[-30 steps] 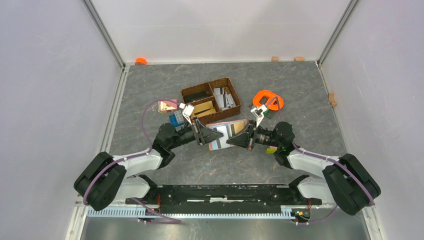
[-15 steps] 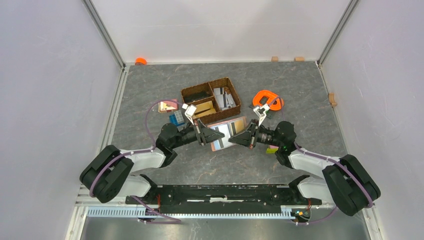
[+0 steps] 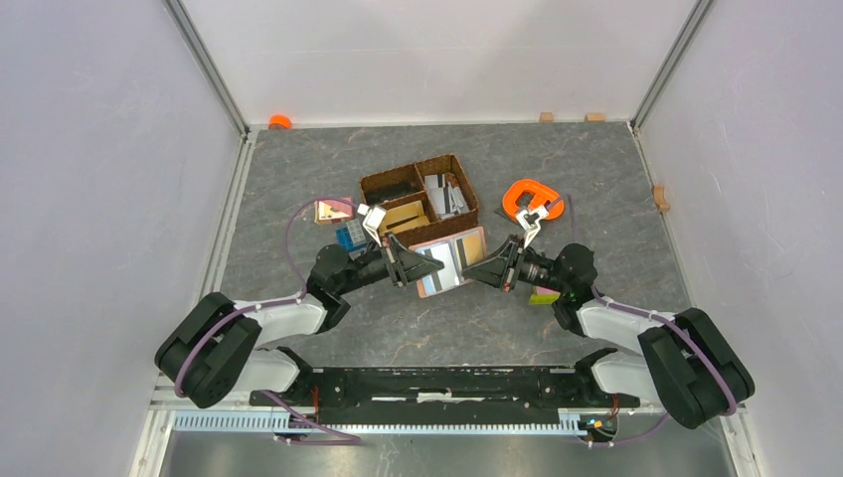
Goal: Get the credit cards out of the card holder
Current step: Remove the credit card from the card holder.
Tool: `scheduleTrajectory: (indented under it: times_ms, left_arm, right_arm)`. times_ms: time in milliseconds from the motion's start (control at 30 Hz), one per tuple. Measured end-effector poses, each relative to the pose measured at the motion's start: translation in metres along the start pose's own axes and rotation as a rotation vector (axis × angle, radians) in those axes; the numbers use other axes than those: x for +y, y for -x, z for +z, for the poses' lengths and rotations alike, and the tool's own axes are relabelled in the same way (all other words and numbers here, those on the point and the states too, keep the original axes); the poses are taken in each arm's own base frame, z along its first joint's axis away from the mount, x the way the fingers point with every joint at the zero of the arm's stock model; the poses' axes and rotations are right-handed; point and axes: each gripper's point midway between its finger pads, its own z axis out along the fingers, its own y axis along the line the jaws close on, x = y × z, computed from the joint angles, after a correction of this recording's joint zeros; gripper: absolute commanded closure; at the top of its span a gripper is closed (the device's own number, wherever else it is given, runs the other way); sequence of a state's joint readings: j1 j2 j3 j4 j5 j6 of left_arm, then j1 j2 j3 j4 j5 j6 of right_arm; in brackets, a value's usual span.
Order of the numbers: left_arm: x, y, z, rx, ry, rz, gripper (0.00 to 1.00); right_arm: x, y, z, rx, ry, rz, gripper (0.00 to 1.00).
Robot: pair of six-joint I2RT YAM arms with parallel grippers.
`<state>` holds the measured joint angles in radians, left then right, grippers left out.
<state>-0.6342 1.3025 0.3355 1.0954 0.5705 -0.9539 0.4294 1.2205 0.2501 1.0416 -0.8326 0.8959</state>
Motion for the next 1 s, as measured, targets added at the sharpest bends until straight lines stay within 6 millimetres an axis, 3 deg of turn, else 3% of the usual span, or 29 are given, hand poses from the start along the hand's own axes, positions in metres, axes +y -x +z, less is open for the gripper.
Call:
scheduleTrajectory:
  times_ms: [100,267,533,867,1000]
  left_arm:
    - [-0.003,0.001,0.000,-0.001,-0.015,0.006,0.98]
    - [-0.003,0.000,0.001,0.002,-0.026,-0.001,0.98]
    - [-0.005,-0.002,0.001,0.013,-0.041,0.003,0.98]
    - [-0.008,-0.004,0.000,0.025,-0.055,0.005,0.98]
    - [-0.009,-0.008,0.001,0.041,-0.072,-0.008,0.98]
  right_arm:
    - [0.006,0.003,0.000,-0.011,0.029,0.001,0.73]
    - [0.016,0.004,0.001,-0.013,0.071,-0.006,0.73]
    - [0.026,-0.009,0.006,0.030,0.110,0.005,0.89]
    - [0.031,-0.012,0.008,0.036,0.138,-0.003,0.81]
    - [0.032,-0.019,0.011,0.060,0.145,0.017,0.88]
